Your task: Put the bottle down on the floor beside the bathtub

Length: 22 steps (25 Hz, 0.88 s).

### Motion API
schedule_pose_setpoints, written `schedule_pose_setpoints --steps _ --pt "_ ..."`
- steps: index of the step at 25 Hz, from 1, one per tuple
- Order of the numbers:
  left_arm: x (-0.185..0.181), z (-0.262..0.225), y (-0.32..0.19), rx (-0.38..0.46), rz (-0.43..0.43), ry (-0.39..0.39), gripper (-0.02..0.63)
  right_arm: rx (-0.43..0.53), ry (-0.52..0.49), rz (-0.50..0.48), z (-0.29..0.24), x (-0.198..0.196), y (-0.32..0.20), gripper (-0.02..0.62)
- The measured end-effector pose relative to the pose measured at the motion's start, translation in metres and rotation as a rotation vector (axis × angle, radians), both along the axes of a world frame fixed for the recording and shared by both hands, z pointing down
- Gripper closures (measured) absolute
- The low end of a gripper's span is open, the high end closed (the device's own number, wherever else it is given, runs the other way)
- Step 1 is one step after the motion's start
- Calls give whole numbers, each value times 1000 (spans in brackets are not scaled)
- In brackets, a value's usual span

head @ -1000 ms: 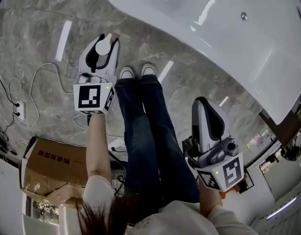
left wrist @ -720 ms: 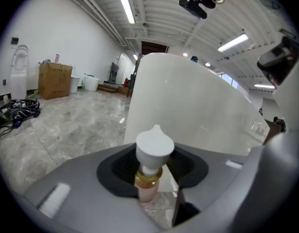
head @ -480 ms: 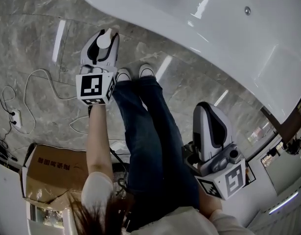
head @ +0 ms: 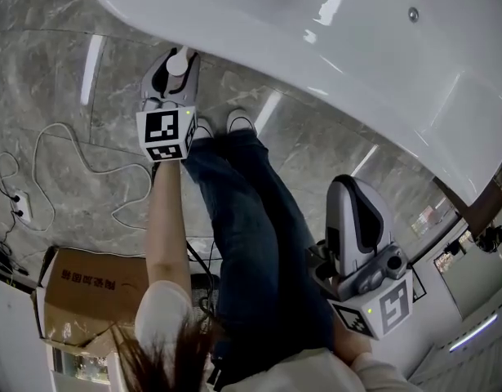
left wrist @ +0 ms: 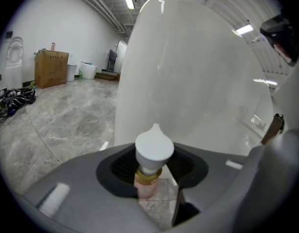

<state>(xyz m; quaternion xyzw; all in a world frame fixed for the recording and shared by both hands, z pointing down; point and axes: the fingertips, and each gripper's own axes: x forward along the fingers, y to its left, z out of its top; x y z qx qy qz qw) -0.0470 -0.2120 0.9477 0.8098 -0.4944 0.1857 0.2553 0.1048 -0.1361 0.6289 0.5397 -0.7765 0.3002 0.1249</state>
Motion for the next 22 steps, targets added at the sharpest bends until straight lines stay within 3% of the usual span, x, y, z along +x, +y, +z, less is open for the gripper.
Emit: schedule_pose_setpoints --steps 17,22 --pt "4 56 10 -117 -51 -25 391 -10 12 -14 2 -13 -3 597" --pt "8 54 16 -131 -4 -29 391 -14 10 -23 2 -18 -4 597"
